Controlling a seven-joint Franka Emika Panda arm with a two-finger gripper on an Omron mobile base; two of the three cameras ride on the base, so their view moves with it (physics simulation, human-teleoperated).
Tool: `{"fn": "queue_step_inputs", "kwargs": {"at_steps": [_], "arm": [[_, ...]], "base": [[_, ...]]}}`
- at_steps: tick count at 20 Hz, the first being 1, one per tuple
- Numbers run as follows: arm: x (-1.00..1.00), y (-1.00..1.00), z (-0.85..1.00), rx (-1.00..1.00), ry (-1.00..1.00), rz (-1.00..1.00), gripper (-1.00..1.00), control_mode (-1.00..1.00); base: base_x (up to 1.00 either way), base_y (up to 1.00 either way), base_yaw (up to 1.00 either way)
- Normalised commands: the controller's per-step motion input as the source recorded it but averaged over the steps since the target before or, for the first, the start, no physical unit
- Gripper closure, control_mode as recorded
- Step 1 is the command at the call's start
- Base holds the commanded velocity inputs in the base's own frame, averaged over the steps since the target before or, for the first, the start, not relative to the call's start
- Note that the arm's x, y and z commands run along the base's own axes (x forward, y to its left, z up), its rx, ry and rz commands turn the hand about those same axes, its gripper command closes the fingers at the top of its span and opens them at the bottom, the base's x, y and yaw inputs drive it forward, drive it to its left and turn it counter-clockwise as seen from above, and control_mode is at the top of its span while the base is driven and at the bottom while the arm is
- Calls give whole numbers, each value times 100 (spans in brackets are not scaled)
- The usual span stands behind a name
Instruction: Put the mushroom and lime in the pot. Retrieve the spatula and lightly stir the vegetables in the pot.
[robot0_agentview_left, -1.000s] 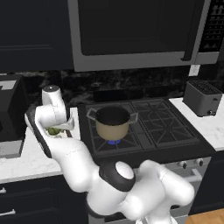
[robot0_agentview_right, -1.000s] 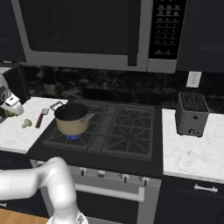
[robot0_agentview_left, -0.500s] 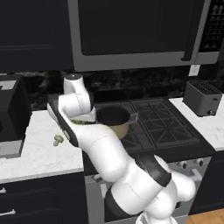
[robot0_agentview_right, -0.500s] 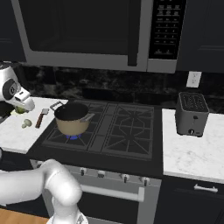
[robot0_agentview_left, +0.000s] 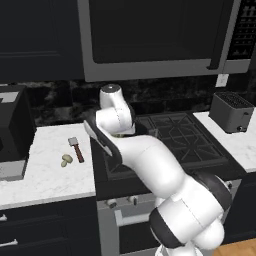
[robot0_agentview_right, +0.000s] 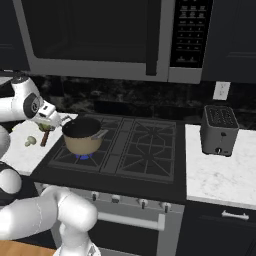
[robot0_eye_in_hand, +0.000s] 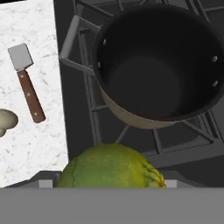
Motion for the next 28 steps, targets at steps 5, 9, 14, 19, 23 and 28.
{"fn": "queue_step_inputs", "kwargs": {"at_steps": [5, 9, 14, 19, 23, 28], "arm": [[43, -46, 0, 0, -6, 5, 100, -100], [66, -24, -5, 0, -3, 4, 100, -100], [68, -20, -8, 0, 0, 1, 100, -100], [47, -20, -34, 0, 0, 0, 100, -100], [42, -23, -44, -1, 1, 0, 100, -100], [30, -17, -39, -1, 0, 0, 100, -100]], "base": [[0, 0, 0], [0, 0, 0], [0, 0, 0], [0, 0, 0], [0, 0, 0], [0, 0, 0]]}}
